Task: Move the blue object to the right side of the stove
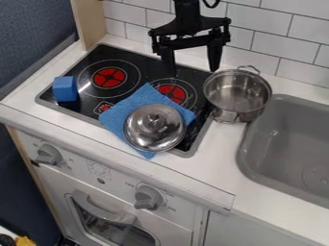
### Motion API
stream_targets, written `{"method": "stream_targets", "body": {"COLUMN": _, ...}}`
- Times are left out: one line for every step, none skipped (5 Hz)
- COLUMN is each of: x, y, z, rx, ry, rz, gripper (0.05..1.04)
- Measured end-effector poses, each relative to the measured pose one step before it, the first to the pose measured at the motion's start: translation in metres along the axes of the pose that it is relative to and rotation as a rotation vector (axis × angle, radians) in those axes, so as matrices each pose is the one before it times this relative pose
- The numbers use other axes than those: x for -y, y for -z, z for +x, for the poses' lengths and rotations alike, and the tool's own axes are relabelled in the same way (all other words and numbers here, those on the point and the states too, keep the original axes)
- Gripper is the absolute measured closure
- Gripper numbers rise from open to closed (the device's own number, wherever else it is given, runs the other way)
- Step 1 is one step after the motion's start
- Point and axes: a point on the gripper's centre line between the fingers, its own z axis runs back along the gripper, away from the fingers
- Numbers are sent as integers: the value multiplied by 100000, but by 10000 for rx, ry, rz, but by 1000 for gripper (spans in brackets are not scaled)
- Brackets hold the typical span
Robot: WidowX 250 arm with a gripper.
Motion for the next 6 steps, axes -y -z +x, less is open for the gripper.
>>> {"method": "stream_targets", "body": {"x": -281, "y": 1120, "z": -296, "rx": -310, "ry": -33, "rz": 165, "gripper": 83}}
{"method": "stream_targets", "body": {"x": -1451, "y": 41, "z": 196, "rx": -120, "ry": -269, "rz": 126, "gripper": 83}}
{"method": "stream_targets", "body": {"x": -2566, "y": -1331, "z": 431, "rx": 505, "ry": -320, "rz": 263, "gripper": 83}}
{"method": "stream_targets", "body": {"x": -3293, "y": -684, "z": 169, "rx": 187, "ry": -436, "rz": 126, "gripper": 83}}
{"method": "stream_targets", "body": {"x": -4760, "y": -890, "z": 40, "rx": 208, "ry": -575, "rz": 177, "gripper": 83}}
{"method": "stream_targets", "body": {"x": -4926, "y": -231, "z": 938, "rx": -66, "ry": -580, "rz": 140, "gripper": 83}}
